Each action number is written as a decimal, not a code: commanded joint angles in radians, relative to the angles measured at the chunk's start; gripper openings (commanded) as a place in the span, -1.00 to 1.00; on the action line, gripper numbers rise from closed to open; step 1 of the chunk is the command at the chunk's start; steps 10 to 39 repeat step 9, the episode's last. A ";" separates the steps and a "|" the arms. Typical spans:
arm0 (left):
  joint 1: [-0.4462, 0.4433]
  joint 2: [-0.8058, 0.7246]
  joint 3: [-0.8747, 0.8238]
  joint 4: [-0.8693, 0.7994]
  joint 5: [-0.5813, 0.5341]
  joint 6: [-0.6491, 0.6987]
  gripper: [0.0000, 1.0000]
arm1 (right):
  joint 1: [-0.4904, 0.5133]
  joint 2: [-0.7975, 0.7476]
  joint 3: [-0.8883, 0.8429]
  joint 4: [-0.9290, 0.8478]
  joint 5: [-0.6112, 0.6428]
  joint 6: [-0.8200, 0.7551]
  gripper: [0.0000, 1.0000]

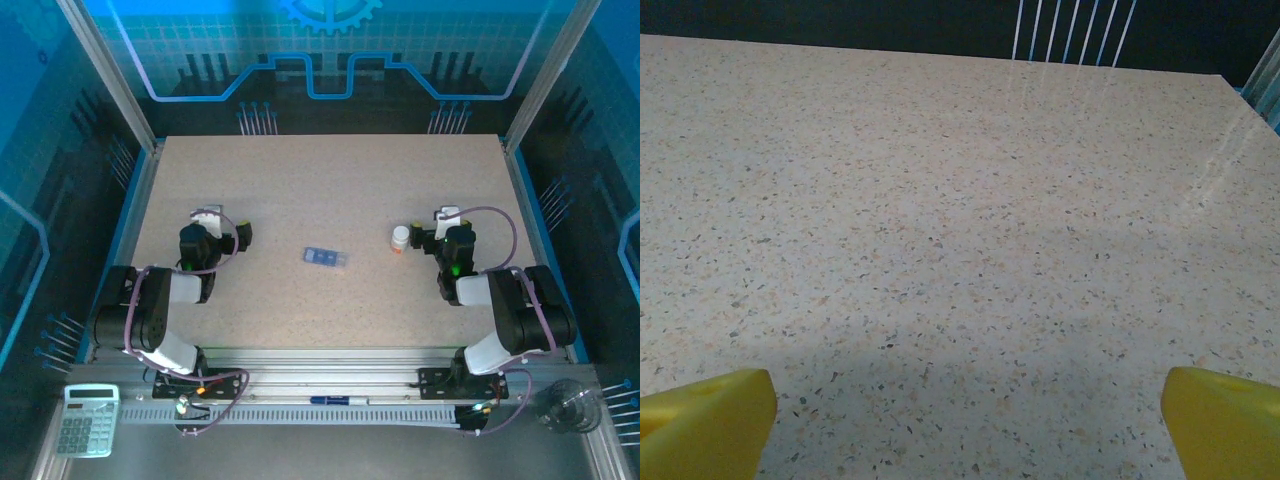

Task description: Sort the pills into containers

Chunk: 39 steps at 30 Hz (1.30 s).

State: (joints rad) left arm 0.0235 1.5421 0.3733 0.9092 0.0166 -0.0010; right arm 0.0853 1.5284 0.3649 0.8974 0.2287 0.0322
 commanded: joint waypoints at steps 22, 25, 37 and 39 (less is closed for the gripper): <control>0.008 0.010 0.017 -0.003 0.010 -0.007 0.98 | 0.001 0.007 0.022 0.010 -0.021 -0.022 0.99; 0.008 0.010 0.017 -0.003 0.010 -0.007 0.98 | 0.001 0.007 0.022 0.010 -0.021 -0.022 0.99; 0.008 0.010 0.017 -0.003 0.010 -0.007 0.98 | 0.001 0.007 0.022 0.010 -0.021 -0.022 0.99; 0.008 0.010 0.017 -0.003 0.010 -0.007 0.98 | 0.001 0.007 0.022 0.010 -0.021 -0.022 0.99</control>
